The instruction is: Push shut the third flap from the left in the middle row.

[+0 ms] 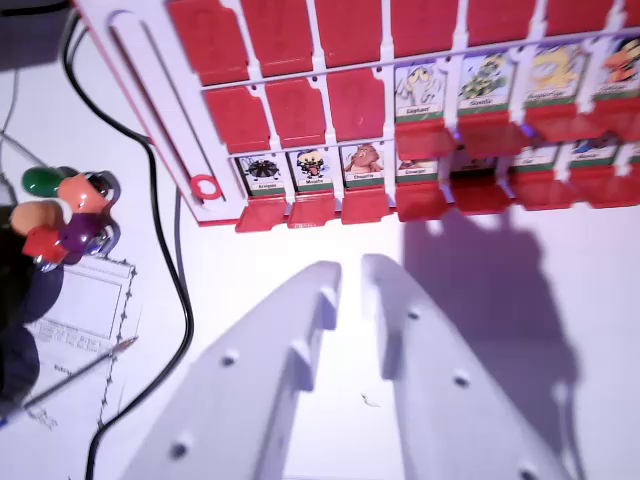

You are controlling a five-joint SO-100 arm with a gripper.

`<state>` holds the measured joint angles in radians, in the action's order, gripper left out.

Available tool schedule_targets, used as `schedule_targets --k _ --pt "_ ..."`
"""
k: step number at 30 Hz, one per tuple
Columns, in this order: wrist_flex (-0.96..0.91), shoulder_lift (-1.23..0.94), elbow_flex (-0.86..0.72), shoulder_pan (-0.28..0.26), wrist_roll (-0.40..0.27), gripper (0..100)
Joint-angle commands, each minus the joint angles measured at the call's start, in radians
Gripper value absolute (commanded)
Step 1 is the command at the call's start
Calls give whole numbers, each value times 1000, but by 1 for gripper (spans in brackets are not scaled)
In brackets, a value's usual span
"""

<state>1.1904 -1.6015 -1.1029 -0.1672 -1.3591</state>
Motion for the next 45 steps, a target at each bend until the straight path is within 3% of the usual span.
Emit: schedule_targets --k 1,14,32,45 --pt "-2 -242 -60 9 -46 2" --pt "-6 -549 -259 67 -153 2" --pt "46 -758 -405 112 -181 2" --pt "9 -805 -410 133 -179 2"
